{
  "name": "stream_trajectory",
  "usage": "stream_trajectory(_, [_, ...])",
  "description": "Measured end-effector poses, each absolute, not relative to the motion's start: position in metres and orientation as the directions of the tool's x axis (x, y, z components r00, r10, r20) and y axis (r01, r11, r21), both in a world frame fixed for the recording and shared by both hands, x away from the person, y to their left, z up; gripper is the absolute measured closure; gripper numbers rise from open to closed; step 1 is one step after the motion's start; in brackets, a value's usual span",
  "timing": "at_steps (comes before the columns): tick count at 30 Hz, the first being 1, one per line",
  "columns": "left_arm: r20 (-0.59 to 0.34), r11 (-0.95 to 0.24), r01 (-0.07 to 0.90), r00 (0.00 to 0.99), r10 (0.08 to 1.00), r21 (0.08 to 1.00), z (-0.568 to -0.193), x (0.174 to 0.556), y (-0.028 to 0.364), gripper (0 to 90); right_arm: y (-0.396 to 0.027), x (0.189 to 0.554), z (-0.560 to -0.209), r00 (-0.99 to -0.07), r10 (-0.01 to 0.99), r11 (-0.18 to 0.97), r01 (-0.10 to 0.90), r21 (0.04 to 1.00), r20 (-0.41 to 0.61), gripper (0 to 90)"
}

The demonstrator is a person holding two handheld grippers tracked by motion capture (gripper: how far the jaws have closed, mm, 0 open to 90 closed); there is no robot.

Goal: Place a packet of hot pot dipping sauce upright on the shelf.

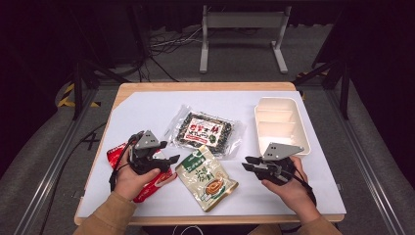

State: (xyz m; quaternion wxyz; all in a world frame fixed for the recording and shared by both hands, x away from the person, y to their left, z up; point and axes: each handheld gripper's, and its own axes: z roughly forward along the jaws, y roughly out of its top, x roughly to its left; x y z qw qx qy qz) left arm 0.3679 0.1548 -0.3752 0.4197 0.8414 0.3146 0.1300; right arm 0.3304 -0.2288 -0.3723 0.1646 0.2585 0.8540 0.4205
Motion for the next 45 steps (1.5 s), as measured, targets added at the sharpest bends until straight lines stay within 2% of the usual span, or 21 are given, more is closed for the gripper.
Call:
stream_trajectory(5, [-0.078, -0.442, 0.434, 0.777, 0.625, 0.785, -0.372, 0.370, 0.158, 30.4, -0.230, 0.334, -0.366, -0.809, 0.585, 0.496, 0.297, 0.816, -0.061, 67.6])
stream_trajectory(9, [-0.081, -0.499, 0.431, 0.811, 0.579, 0.752, -0.369, 0.373, 0.158, 28.6, -0.229, 0.339, -0.364, -0.815, 0.579, 0.496, 0.317, 0.809, -0.036, 65.3])
stream_trajectory(19, [-0.116, -0.536, 0.451, 0.831, 0.544, 0.713, -0.375, 0.379, 0.156, 25.8, -0.226, 0.342, -0.364, -0.827, 0.561, 0.501, 0.313, 0.807, -0.028, 62.0])
stream_trajectory(23, [-0.153, -0.525, 0.466, 0.833, 0.532, 0.712, -0.378, 0.383, 0.159, 19.9, -0.227, 0.344, -0.364, -0.829, 0.559, 0.491, 0.321, 0.810, -0.010, 61.9])
stream_trajectory(25, [-0.160, -0.522, 0.473, 0.829, 0.535, 0.710, -0.379, 0.384, 0.159, 10.7, -0.226, 0.345, -0.364, -0.830, 0.557, 0.489, 0.321, 0.811, -0.007, 61.8])
stream_trajectory(28, [-0.177, -0.524, 0.481, 0.832, 0.525, 0.703, -0.381, 0.387, 0.159, 6.3, -0.225, 0.344, -0.364, -0.834, 0.552, 0.493, 0.320, 0.809, -0.006, 61.6])
stream_trajectory(32, [-0.214, -0.518, 0.515, 0.819, 0.532, 0.683, -0.387, 0.394, 0.157, 7.5, -0.224, 0.343, -0.365, -0.838, 0.545, 0.498, 0.317, 0.807, -0.006, 61.6])
stream_trajectory(37, [-0.207, -0.503, 0.542, 0.791, 0.575, 0.674, -0.393, 0.402, 0.156, 19.6, -0.224, 0.343, -0.366, -0.839, 0.544, 0.503, 0.315, 0.805, -0.011, 61.6])
stream_trajectory(40, [-0.242, -0.498, 0.555, 0.793, 0.560, 0.666, -0.399, 0.406, 0.151, 21.0, -0.224, 0.342, -0.367, -0.837, 0.547, 0.505, 0.318, 0.803, -0.012, 60.8])
stream_trajectory(43, [-0.207, -0.531, 0.543, 0.800, 0.564, 0.651, -0.404, 0.406, 0.144, 19.8, -0.224, 0.342, -0.368, -0.836, 0.548, 0.506, 0.320, 0.801, -0.013, 60.1])
stream_trajectory(45, [-0.163, -0.562, 0.539, 0.797, 0.582, 0.627, -0.408, 0.407, 0.140, 23.7, -0.224, 0.341, -0.369, -0.836, 0.548, 0.509, 0.320, 0.799, -0.014, 59.4])
